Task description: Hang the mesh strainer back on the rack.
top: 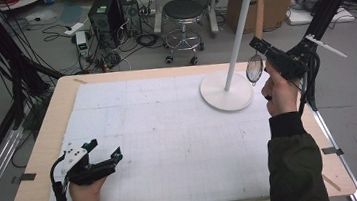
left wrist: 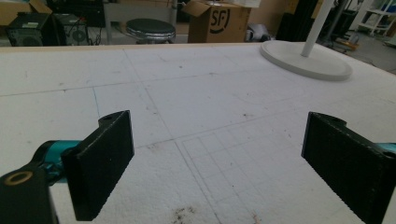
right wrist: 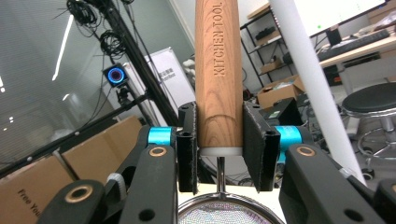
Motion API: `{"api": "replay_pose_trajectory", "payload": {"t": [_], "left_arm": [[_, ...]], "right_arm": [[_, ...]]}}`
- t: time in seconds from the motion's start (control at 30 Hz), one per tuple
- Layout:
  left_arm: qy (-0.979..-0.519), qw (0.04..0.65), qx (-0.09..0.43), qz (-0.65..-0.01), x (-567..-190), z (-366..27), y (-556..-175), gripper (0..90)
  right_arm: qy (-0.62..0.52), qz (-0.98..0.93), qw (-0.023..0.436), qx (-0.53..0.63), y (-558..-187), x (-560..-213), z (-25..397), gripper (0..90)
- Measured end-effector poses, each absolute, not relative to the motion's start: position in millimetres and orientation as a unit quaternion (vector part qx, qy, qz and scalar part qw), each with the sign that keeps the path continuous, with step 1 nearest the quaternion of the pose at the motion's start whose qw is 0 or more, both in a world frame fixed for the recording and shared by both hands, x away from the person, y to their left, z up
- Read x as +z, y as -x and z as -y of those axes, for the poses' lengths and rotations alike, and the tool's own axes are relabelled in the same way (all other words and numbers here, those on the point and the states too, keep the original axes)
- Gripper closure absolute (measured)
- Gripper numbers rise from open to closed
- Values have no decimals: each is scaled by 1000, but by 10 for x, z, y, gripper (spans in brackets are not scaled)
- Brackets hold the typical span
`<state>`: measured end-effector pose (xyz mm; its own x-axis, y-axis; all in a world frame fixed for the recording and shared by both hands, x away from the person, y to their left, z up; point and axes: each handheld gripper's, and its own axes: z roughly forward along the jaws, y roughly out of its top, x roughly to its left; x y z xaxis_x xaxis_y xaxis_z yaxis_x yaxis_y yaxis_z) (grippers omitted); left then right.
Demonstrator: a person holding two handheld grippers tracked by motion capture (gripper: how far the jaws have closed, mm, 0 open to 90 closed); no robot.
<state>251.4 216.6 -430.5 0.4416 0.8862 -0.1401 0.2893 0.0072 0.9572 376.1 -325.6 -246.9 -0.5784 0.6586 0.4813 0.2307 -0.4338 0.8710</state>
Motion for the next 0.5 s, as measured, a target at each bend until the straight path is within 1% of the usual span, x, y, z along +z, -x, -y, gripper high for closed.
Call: {"api": "replay_pose_trajectory", "payload": {"t": [0.23, 0.5], "left_arm": [[-650, 547, 270, -453, -4311, -2151, -2525, 98], [-651, 548, 269, -452, -4311, -2152, -2523, 99]], "right_arm": [[-431, -503, 154, 733, -3796, -2350, 3277, 691], [-438, -496, 158, 732, -3832, -2303, 3286, 691]]}}
